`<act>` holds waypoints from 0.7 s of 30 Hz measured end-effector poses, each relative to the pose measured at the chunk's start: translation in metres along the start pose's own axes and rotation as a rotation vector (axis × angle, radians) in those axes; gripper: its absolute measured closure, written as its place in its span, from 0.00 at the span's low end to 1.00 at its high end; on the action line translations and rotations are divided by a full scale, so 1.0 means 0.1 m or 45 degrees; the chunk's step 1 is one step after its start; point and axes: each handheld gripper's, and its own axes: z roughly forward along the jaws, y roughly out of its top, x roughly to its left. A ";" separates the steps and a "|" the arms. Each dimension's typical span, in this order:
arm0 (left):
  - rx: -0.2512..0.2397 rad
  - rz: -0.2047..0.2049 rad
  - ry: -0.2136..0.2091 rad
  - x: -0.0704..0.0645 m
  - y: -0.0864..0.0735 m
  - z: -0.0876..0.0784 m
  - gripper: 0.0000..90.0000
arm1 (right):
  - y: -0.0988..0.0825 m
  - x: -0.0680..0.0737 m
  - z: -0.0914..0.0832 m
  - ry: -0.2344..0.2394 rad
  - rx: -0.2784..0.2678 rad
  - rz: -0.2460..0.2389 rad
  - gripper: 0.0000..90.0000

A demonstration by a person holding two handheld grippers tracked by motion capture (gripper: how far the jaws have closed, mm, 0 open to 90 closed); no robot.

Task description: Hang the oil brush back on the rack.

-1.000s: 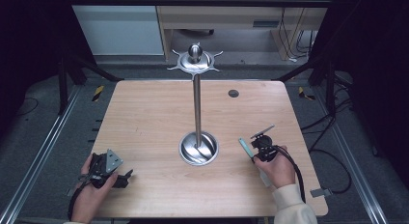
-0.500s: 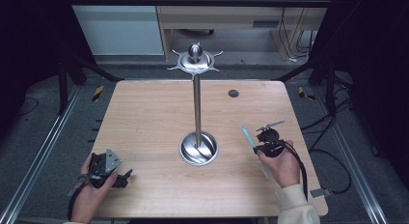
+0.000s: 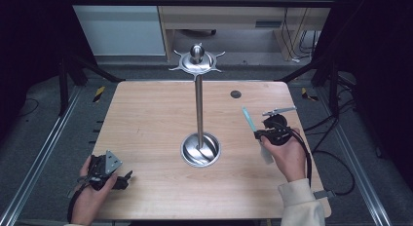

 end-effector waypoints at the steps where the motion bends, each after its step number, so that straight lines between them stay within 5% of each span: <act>1: -0.001 -0.001 0.000 0.00 0.00 0.00 0.04 | 0.04 0.03 -0.02 0.007 -0.026 -0.010 0.92; 21: -0.009 0.012 -0.014 -0.01 0.02 0.01 0.04 | 0.06 0.28 -0.22 0.011 -0.161 -0.098 0.92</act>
